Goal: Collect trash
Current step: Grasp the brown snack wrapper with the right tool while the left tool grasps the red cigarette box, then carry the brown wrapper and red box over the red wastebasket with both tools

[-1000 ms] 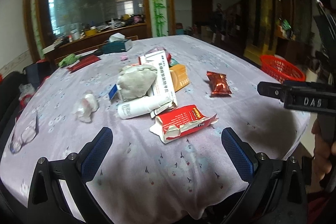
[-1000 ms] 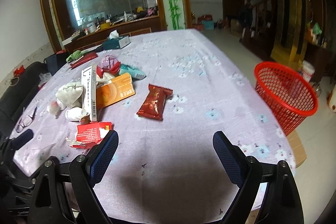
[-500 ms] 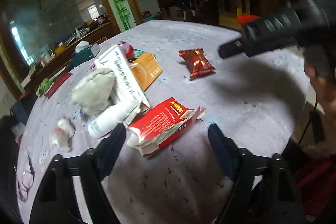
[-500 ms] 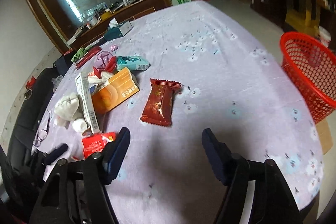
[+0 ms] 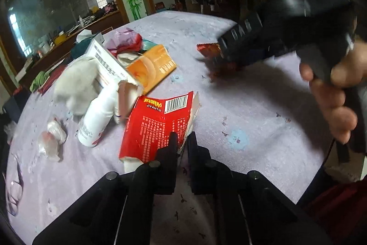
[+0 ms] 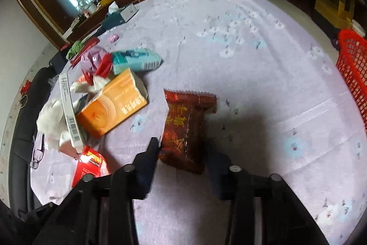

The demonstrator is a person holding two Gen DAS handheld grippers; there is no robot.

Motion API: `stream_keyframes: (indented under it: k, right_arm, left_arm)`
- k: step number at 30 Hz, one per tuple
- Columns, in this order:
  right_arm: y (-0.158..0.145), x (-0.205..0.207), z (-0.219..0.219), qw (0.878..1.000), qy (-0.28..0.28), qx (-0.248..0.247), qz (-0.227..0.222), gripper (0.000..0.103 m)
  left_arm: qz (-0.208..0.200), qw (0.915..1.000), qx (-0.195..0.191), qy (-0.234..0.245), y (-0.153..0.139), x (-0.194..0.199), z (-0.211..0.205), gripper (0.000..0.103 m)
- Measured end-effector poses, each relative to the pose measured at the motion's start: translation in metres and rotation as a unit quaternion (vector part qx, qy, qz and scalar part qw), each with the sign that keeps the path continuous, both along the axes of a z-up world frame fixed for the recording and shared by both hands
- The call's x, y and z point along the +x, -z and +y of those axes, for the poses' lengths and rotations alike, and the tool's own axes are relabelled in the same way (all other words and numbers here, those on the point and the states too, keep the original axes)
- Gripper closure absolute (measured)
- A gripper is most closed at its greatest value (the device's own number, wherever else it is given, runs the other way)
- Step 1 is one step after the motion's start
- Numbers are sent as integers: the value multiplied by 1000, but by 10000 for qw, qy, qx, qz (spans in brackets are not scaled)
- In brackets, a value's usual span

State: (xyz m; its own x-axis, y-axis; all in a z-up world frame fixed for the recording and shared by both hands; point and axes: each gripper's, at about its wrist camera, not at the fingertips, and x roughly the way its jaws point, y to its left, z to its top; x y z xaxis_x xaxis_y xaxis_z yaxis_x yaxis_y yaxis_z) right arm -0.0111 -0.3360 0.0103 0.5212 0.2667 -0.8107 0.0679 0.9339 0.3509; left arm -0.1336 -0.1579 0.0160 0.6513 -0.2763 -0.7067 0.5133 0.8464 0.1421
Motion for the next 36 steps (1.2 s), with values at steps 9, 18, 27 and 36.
stream_keyframes:
  k: [9, 18, 27, 36]
  right_arm:
    - [-13, -29, -8, 9994, 21, 108, -331, 65]
    - [-30, -53, -19, 9977, 43, 234, -643, 65]
    - [-41, -70, -35, 9959, 140, 329, -826, 65]
    - [-56, -83, -76, 9925, 532, 338, -1049, 65]
  left_arm:
    - [403, 9918, -1211, 107, -19, 1, 25, 99]
    - [434, 9844, -1680, 300, -42, 0, 20, 99]
    - [337, 9807, -1864, 492, -61, 6, 1, 99]
    - [224, 9793, -1845, 799, -82, 17, -36, 99]
